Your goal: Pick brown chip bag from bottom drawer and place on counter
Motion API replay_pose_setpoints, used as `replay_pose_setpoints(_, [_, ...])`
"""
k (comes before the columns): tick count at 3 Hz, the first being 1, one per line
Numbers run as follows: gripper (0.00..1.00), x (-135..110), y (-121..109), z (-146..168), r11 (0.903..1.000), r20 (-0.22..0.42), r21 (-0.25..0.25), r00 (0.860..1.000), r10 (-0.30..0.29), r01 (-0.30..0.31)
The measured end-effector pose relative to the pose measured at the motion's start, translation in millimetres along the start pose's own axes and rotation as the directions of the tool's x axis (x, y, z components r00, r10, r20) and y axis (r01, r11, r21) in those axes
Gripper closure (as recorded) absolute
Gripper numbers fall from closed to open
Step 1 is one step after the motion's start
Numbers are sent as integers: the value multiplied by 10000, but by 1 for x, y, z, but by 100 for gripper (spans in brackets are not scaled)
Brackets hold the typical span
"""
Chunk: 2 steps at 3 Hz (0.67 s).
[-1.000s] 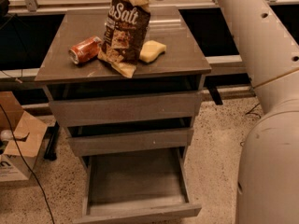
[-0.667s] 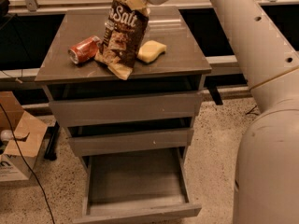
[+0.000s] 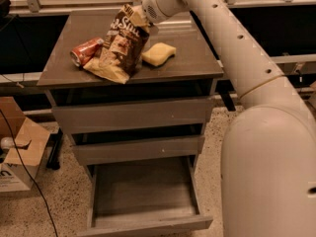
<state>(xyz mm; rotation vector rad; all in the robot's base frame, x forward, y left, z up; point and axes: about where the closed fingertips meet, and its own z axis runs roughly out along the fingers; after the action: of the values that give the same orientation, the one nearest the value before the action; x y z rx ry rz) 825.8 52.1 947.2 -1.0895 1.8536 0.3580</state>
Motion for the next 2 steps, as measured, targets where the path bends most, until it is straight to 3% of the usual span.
replay_pose_setpoints(2, [35, 5, -25, 45, 9998, -24, 163, 10000, -73, 73])
